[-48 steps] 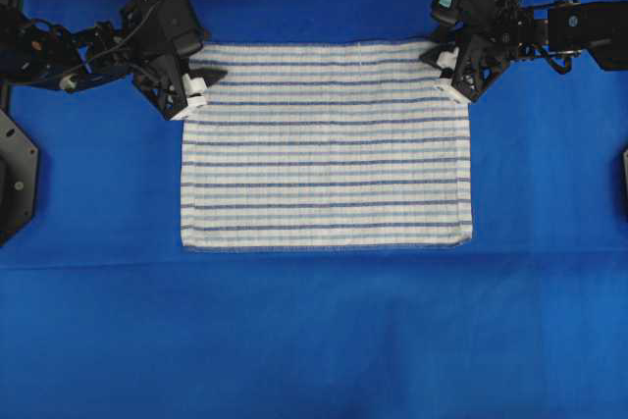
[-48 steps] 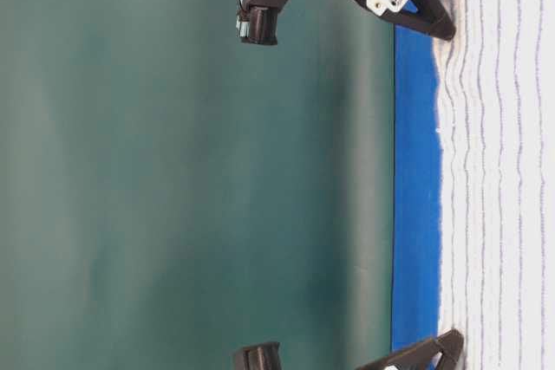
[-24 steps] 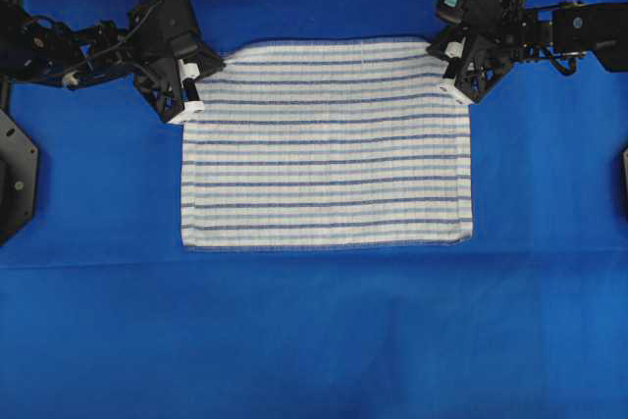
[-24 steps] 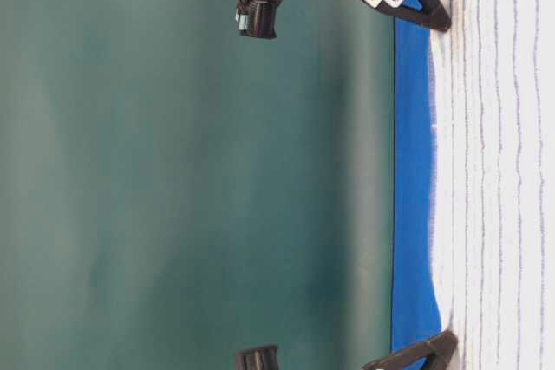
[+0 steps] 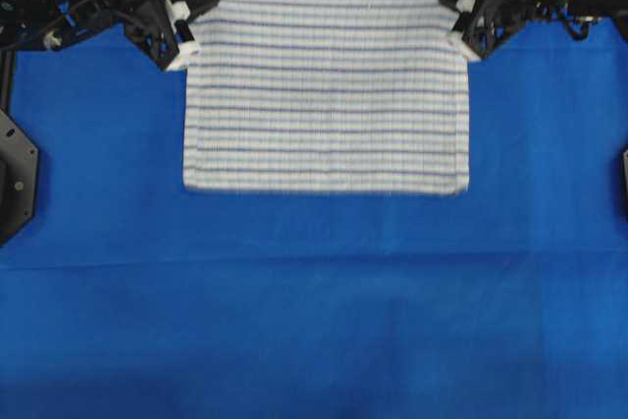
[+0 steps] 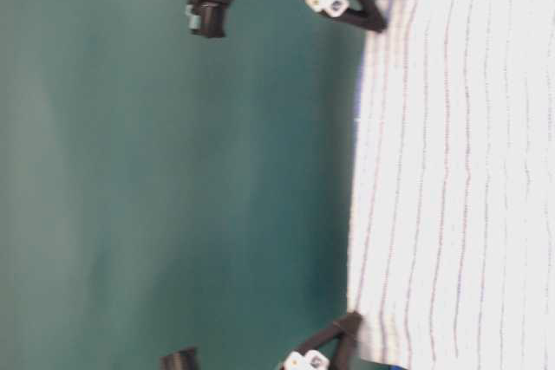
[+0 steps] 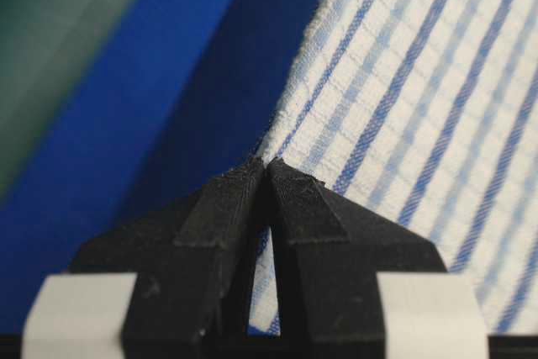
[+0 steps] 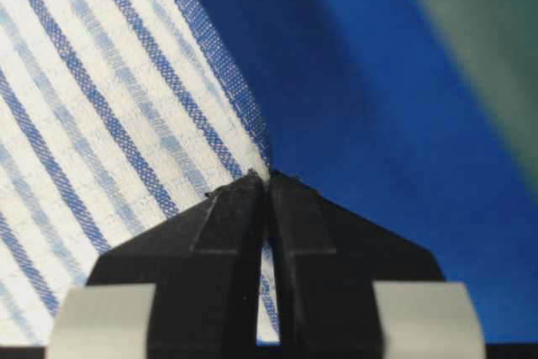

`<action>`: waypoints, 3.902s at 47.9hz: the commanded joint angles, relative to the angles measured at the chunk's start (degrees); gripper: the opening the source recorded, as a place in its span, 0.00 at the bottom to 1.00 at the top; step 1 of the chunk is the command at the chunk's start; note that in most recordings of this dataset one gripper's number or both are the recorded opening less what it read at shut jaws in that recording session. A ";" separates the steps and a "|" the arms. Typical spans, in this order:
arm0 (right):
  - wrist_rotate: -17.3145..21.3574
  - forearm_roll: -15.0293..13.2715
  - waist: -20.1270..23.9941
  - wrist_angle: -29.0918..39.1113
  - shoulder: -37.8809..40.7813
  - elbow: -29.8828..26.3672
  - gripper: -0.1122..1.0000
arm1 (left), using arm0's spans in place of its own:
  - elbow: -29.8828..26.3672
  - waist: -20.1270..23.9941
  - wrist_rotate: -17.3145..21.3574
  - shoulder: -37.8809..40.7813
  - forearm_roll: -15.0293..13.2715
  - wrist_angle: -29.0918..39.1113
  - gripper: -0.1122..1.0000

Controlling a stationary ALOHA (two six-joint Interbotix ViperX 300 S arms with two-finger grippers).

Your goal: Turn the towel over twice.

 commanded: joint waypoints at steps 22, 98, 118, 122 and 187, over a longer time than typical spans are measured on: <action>-1.85 -2.72 -1.05 10.37 -15.82 -6.33 0.12 | -5.01 1.23 1.23 -12.48 -0.09 -0.18 0.11; 1.93 18.54 44.21 22.15 -19.60 3.34 0.12 | 9.76 -34.54 -6.33 -24.08 -0.09 11.25 0.11; 5.54 22.85 54.32 16.96 -13.27 2.55 0.12 | 6.42 -46.14 -13.71 -11.34 -0.09 9.84 0.11; 5.98 22.76 54.49 16.17 -11.78 2.55 0.12 | 5.89 -46.67 -13.71 -9.84 -0.09 9.84 0.11; 5.27 15.47 53.00 18.63 -19.16 0.18 0.64 | -0.09 -46.14 -14.33 -17.23 -0.09 19.86 0.77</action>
